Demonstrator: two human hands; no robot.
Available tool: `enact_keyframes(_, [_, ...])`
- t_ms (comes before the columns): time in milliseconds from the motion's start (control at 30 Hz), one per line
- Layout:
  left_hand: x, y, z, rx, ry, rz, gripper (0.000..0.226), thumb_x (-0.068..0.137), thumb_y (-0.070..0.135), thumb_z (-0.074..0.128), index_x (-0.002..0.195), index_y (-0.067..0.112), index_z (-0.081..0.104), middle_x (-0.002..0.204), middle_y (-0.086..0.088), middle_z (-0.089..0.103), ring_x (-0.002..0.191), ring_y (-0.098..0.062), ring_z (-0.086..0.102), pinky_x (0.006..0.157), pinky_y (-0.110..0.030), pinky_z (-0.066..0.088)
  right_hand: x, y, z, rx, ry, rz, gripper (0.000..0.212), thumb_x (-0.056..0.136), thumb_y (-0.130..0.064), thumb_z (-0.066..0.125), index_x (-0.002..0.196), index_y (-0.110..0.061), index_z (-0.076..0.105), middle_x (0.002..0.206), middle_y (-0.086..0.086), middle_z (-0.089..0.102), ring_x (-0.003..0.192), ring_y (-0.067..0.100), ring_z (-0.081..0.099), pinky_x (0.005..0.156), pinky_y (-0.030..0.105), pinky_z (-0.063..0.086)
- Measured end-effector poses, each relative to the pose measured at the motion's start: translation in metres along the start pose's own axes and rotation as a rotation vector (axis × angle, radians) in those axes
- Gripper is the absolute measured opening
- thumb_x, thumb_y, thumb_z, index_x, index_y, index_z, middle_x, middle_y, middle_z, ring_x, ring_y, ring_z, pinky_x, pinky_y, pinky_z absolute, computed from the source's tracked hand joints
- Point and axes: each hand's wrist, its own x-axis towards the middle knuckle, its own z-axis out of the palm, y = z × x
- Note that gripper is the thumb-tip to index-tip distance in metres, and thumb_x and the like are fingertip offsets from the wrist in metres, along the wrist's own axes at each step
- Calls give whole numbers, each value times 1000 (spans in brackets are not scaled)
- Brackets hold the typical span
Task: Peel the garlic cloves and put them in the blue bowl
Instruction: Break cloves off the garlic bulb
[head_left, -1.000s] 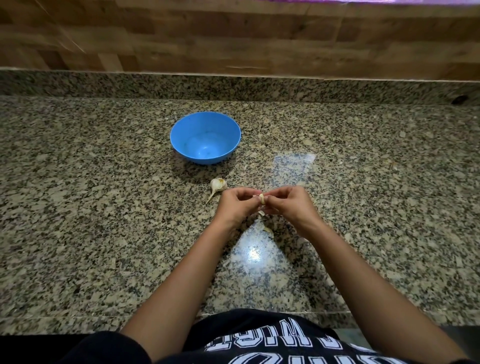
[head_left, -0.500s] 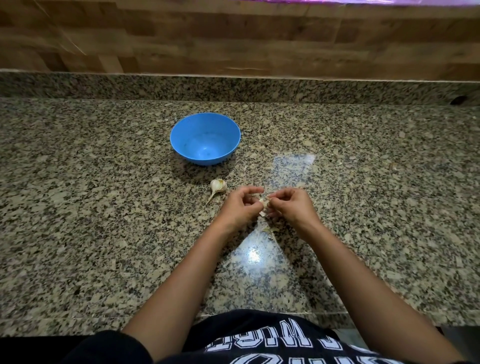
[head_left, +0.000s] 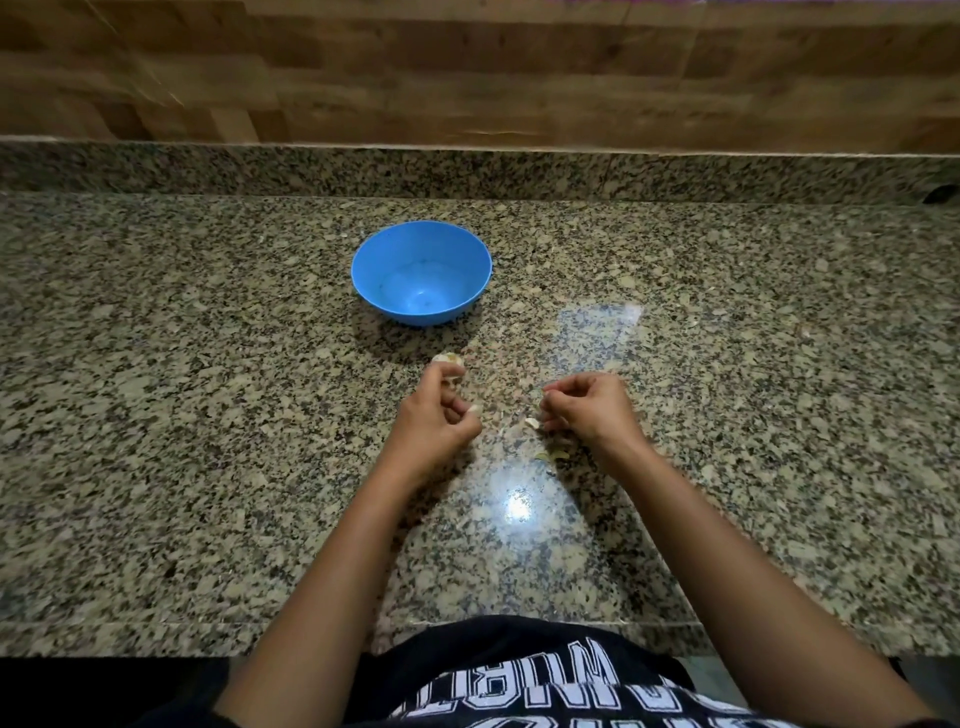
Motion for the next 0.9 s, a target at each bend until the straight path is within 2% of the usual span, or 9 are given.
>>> enact_keyframes(133, [-5,-15,-19,-25,51,-155,25,84,10,65,106,18,58,81,0,59,72,-12,56,64,-22,51,-2,0,12,-36,-13,-45,10,89,-1,56,82,-6,61,79,8,64,60,14,61,55,25,54])
enact_keyframes(233, [-4,-15,-24,-45,87,-190,21,85,19,67,105,17,62,92,-4,65,82,-16,64,71,-28,57,-5,1,15,-39,-11,-71,11,87,0,57,81,-9,59,86,9,64,69,17,62,61,26,55])
enact_keyframes(367, [-9,-3,-16,190,161,-43,23,87,20,64,109,14,60,100,0,57,78,-2,54,55,-9,47,-8,4,7,-12,7,-82,13,87,4,56,82,-7,60,86,13,63,67,20,60,62,33,55])
enact_keyframes(433, [-14,7,-5,226,98,49,32,86,26,65,115,15,58,105,0,54,84,-4,54,67,-8,49,-9,6,1,9,25,-77,12,88,4,55,83,-6,60,85,14,63,63,21,60,61,35,55])
enact_keyframes(500, [-19,12,9,253,-49,95,50,80,36,69,124,18,52,118,0,52,102,-10,54,87,-18,47,-8,8,-3,11,46,-74,12,88,3,55,85,-7,60,86,14,63,62,21,60,64,39,56])
enact_keyframes(600, [-30,6,37,398,-238,145,82,74,55,67,141,23,32,144,4,33,132,-13,32,110,-31,30,-5,12,-11,-17,101,-90,12,88,-2,58,85,-13,62,91,11,66,76,24,66,74,41,57])
enact_keyframes(667, [-32,-3,54,577,-244,218,93,74,66,59,147,23,21,153,6,19,141,-14,17,117,-36,18,-4,16,-17,-29,137,-91,13,87,-4,60,83,-16,63,91,8,68,85,23,67,77,36,55])
enact_keyframes(800, [-16,-9,73,726,-168,282,88,82,71,40,149,21,14,157,3,13,144,-16,11,117,-36,10,-6,22,-24,2,158,-66,13,87,-1,59,82,-13,63,86,11,67,69,18,62,57,23,50])
enact_keyframes(900, [-7,-4,74,705,-143,380,63,93,54,41,143,18,33,150,0,29,139,-18,23,114,-34,17,-9,25,-26,15,160,-55,11,87,1,58,87,-9,63,85,12,65,65,15,60,51,19,47])
